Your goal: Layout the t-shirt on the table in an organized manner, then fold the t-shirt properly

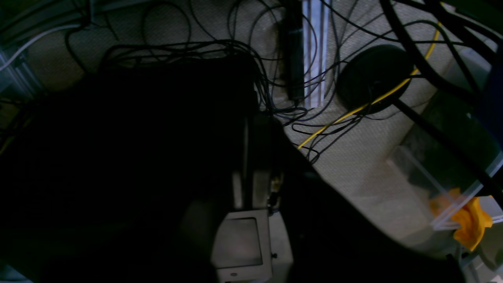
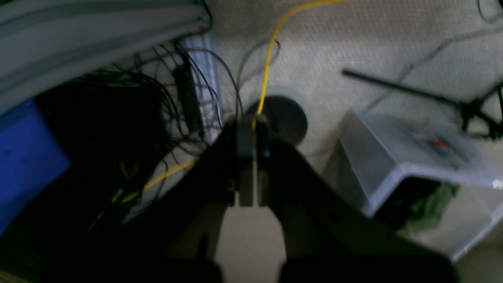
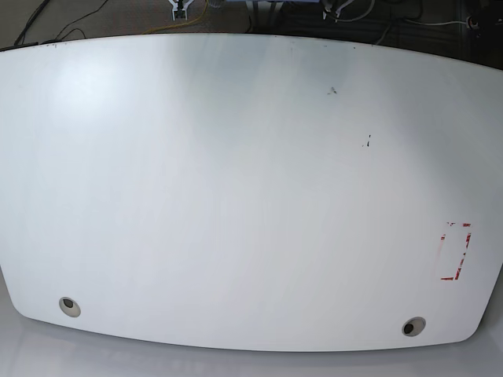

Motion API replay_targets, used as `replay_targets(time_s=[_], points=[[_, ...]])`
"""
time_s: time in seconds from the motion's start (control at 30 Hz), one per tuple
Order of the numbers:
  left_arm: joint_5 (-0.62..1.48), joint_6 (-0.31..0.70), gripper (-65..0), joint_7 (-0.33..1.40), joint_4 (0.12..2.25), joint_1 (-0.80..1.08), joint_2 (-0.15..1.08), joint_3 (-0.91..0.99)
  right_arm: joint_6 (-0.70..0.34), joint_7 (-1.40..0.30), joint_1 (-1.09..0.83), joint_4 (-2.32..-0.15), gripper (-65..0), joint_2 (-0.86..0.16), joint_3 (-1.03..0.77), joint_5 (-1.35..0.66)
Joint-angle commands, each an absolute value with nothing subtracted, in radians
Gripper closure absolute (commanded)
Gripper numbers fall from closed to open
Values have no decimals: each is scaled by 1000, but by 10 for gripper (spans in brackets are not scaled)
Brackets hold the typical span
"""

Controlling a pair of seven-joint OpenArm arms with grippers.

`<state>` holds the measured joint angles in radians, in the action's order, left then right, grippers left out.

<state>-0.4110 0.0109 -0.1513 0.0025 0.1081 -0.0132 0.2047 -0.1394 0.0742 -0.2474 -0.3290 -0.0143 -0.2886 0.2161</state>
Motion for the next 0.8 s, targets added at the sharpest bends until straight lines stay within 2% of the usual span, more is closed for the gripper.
replay_targets(time_s=[0.0,0.2,0.77], points=[[-414,10,-19,-154,0,102,-5,206,-148,91,-197,-225,-4,-13,-289,219],[-414,10,-19,-154,0,94,-7,206,-148,99,-124,-85,-4,-24,-289,216],[-414,10,-19,-154,0,56,-1,206,-148,99,-114,-84,-4,-28,-289,214]])
